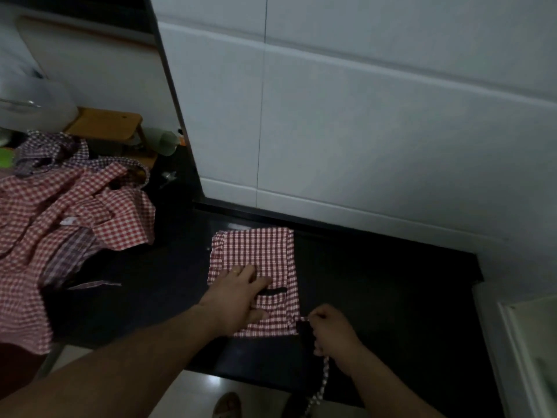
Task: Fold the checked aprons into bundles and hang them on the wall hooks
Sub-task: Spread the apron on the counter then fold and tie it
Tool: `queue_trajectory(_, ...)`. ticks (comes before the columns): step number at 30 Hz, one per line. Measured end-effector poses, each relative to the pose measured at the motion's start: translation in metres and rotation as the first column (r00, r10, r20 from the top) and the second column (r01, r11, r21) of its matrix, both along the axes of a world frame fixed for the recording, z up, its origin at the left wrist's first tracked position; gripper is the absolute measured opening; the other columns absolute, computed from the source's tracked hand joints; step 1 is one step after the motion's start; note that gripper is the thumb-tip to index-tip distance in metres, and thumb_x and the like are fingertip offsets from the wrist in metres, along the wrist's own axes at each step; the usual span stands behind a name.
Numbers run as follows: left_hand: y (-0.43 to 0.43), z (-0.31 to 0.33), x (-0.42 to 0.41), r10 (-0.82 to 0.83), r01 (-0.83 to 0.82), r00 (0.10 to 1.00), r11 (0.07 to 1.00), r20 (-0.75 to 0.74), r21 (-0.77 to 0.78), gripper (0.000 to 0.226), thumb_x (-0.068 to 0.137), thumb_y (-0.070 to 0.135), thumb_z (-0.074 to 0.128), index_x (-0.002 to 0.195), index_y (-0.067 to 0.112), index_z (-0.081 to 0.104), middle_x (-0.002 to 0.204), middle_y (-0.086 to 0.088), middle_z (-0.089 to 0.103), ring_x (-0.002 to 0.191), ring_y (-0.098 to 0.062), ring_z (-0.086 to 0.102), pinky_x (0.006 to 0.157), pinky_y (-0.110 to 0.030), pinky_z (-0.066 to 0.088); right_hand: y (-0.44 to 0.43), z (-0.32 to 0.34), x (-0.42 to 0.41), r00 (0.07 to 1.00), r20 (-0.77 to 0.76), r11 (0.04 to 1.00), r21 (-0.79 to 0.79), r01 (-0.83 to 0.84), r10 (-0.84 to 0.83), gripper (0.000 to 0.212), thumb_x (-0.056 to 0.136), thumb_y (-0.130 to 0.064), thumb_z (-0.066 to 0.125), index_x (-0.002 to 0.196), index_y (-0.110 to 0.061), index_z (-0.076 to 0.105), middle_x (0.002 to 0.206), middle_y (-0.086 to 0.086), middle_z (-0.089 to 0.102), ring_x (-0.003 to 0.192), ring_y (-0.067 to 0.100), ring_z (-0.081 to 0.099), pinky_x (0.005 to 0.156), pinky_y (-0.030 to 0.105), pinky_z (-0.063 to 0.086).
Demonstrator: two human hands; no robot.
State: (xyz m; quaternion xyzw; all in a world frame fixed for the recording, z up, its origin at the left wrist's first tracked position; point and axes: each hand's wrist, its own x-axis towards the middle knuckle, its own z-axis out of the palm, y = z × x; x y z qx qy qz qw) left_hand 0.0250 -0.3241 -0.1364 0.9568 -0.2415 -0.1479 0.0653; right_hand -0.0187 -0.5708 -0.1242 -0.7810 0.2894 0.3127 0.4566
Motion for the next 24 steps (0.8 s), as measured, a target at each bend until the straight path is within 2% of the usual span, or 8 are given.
queue_trajectory(3,0.001,0.002,0.014,-0.083,0.084,0.996,0.996,-0.04,0.013,0.079,0.089,0.073,0.053,0.156,0.04,0.027,0.137,0.0,0.039,0.127,-0.022,0.04,0.105,-0.042,0.036,-0.017,0.005,0.009,0.995,-0.014,0.994,-0.023,-0.103,0.103,0.011,0.1,-0.022,0.059,0.098,-0.015,0.067,0.073,0.003,0.059,0.058,0.014,0.052,0.047,0.023,0.041)
queue_trajectory(8,0.003,0.015,0.039,-0.256,0.266,0.962,0.956,-0.09,0.126,0.075,0.092,0.061,0.057,0.156,0.049,0.02,0.144,-0.001,0.034,0.134,-0.024,0.034,0.114,-0.048,0.029,-0.037,0.016,0.02,0.96,-0.04,0.96,-0.039,-0.277,0.276,0.013,0.096,-0.027,0.065,0.097,-0.014,0.069,0.072,0.0,0.059,0.058,0.009,0.053,0.044,0.017,0.041)
queue_trajectory(11,0.005,0.027,0.056,-0.318,0.343,0.937,0.919,-0.147,0.193,0.06,0.095,0.047,0.054,0.151,0.053,0.032,0.149,-0.001,0.036,0.143,-0.026,0.033,0.125,-0.055,0.013,-0.038,0.016,0.022,0.915,-0.102,0.921,0.032,-0.389,0.39,0.009,0.094,-0.022,0.065,0.097,-0.014,0.068,0.077,0.003,0.059,0.056,0.009,0.05,0.047,0.019,0.043)
queue_trajectory(14,-0.003,0.031,0.051,-0.193,0.205,0.975,0.973,-0.112,0.11,0.054,0.093,0.055,0.039,0.146,0.046,0.043,0.154,0.001,0.037,0.149,-0.022,0.032,0.125,-0.057,-0.001,-0.032,0.009,0.02,0.882,-0.097,0.888,0.045,-0.458,0.46,0.006,0.094,-0.02,0.065,0.09,-0.016,0.067,0.074,0.001,0.06,0.053,0.007,0.051,0.048,0.021,0.046)
queue_trajectory(17,-0.004,0.012,0.021,-0.103,0.119,0.988,0.982,-0.118,0.144,0.074,0.096,0.065,0.016,0.164,0.038,0.0,0.174,-0.006,-0.004,0.16,-0.024,-0.007,0.124,-0.06,-0.013,-0.026,0.001,0.021,0.86,0.048,0.859,-0.101,-0.501,0.507,0.017,0.092,-0.017,0.066,0.076,-0.021,0.065,0.07,-0.006,0.063,0.058,0.004,0.056,0.059,0.022,0.046)
queue_trajectory(19,0.002,-0.004,0.008,-0.111,0.123,0.99,0.979,-0.083,0.16,0.072,0.099,0.066,0.01,0.157,0.039,-0.021,0.171,-0.006,-0.021,0.156,-0.024,-0.023,0.122,-0.059,-0.02,-0.027,-0.003,0.023,0.833,0.118,0.833,-0.213,-0.511,0.541,0.021,0.093,-0.017,0.066,0.074,-0.026,0.063,0.075,-0.011,0.063,0.07,0.003,0.059,0.067,0.018,0.043)
queue_trajectory(21,0.006,-0.009,0.006,-0.103,0.111,0.993,0.981,-0.06,0.161,0.071,0.1,0.067,0.009,0.157,0.039,-0.022,0.17,-0.005,-0.023,0.156,-0.023,-0.025,0.122,-0.058,-0.021,-0.029,-0.008,0.027,0.821,0.157,0.82,-0.289,-0.493,0.549,0.021,0.094,-0.016,0.064,0.076,-0.027,0.062,0.082,-0.011,0.064,0.083,0.01,0.064,0.072,0.018,0.04)
queue_trajectory(24,0.001,-0.006,0.004,-0.065,0.071,0.994,0.995,-0.085,0.076,0.07,0.101,0.065,0.014,0.164,0.038,-0.001,0.173,0.0,-0.008,0.16,-0.021,-0.01,0.125,-0.056,-0.012,-0.028,-0.004,0.034,0.868,0.182,0.857,-0.344,-0.384,0.462,0.005,0.098,-0.021,0.062,0.094,-0.019,0.065,0.095,-0.004,0.066,0.094,0.016,0.064,0.078,0.024,0.039)
